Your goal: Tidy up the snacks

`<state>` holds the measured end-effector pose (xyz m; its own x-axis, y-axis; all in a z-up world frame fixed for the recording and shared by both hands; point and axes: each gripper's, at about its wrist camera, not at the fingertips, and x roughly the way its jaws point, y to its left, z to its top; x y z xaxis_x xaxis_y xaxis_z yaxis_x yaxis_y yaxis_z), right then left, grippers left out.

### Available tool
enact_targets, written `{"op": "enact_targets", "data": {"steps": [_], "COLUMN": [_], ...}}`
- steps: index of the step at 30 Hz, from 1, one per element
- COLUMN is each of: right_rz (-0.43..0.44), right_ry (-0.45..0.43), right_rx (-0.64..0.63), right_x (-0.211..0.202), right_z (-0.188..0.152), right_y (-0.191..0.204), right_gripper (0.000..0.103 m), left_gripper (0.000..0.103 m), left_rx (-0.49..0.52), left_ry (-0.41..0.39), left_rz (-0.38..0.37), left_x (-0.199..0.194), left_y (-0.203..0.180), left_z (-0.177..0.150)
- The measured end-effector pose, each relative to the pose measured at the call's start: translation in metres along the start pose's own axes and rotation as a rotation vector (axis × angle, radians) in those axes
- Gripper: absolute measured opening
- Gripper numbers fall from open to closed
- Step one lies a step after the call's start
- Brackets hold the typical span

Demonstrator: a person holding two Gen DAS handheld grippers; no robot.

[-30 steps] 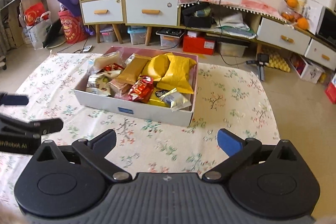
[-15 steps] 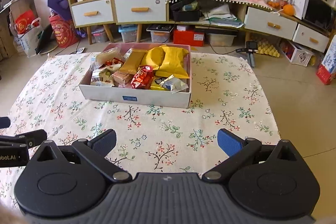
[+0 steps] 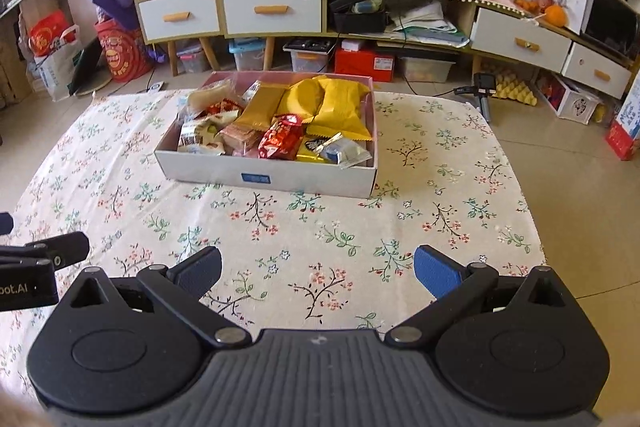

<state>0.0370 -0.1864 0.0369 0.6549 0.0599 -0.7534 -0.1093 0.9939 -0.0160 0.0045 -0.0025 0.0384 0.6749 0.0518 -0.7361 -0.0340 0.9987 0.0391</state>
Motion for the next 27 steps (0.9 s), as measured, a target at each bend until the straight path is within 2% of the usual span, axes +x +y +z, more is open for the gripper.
{"op": "enact_targets", "data": {"steps": [27], "right_rz": [-0.008], "right_ry": [0.010], "right_rx": [-0.018], "right_x": [0.0015], "right_z": [-0.0012], "right_y": [0.0043], "right_gripper": [0.103], "left_gripper": [0.103], "left_rx": [0.003], "left_ry": [0.020], "left_rz": [-0.014], "left_x": [0.0033], "left_y": [-0.0027], "left_z": [-0.0019]}}
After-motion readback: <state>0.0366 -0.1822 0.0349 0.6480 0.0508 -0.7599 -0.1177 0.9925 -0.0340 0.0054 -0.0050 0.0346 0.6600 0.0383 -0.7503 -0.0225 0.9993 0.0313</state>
